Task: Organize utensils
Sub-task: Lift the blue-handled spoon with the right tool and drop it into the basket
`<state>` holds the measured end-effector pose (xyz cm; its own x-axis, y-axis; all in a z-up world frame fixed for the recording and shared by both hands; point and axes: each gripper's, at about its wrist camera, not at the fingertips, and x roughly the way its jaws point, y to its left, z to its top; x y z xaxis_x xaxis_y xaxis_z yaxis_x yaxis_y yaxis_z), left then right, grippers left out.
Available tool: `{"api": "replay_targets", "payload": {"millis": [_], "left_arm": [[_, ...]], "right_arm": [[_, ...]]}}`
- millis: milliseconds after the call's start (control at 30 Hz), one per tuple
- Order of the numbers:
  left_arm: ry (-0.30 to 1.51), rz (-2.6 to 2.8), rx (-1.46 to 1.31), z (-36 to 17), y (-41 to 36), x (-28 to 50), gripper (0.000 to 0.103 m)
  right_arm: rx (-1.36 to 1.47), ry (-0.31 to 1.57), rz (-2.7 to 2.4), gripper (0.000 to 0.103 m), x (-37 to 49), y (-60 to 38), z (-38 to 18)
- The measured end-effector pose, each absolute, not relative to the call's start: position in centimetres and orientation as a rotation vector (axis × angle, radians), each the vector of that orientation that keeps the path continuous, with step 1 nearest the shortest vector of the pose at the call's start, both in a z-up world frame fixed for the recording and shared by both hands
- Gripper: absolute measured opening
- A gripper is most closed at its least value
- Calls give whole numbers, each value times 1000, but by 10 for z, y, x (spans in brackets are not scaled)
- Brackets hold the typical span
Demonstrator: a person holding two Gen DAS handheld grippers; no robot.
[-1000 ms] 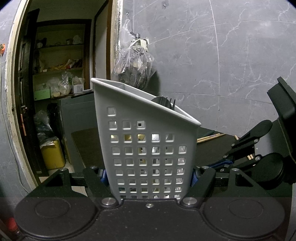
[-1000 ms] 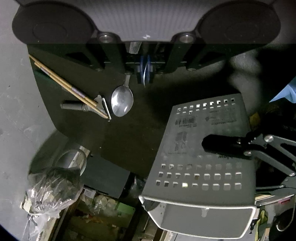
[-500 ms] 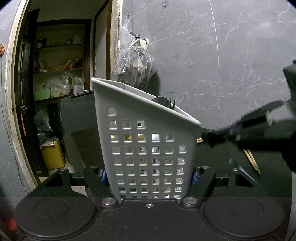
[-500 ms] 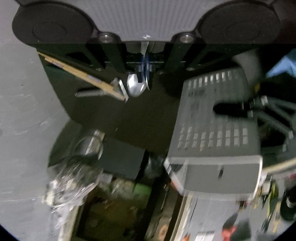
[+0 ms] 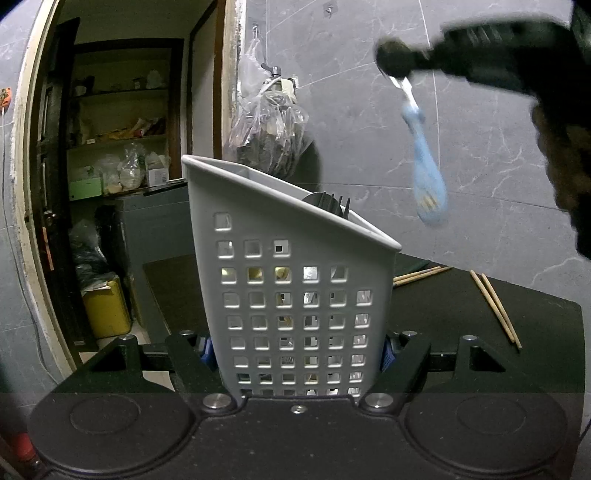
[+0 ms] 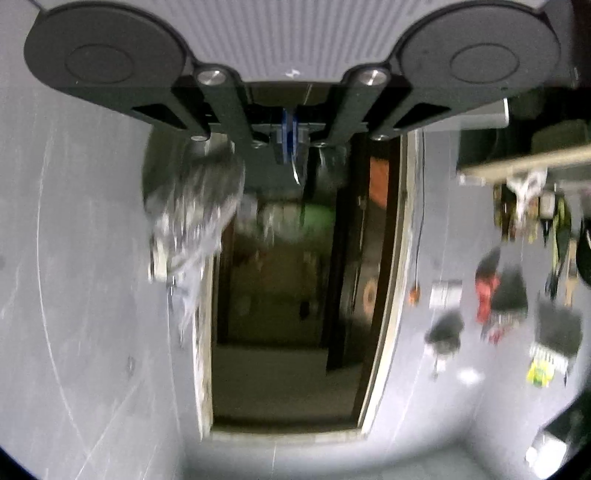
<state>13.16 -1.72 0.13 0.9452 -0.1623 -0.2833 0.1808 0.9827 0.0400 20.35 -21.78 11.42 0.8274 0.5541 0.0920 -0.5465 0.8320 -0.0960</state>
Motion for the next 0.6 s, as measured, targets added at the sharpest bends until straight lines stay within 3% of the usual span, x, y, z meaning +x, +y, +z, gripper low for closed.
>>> {"api": "replay_targets", "payload": {"millis": [233,600], "left_arm": [[285,-172,66,1,-18,131,76],[285,-171,65,1,-19,130,76]], "right_arm": [[-35,-182,693,3,217,-182,136],[-53,-99,752,3,221,-146,109]]}}
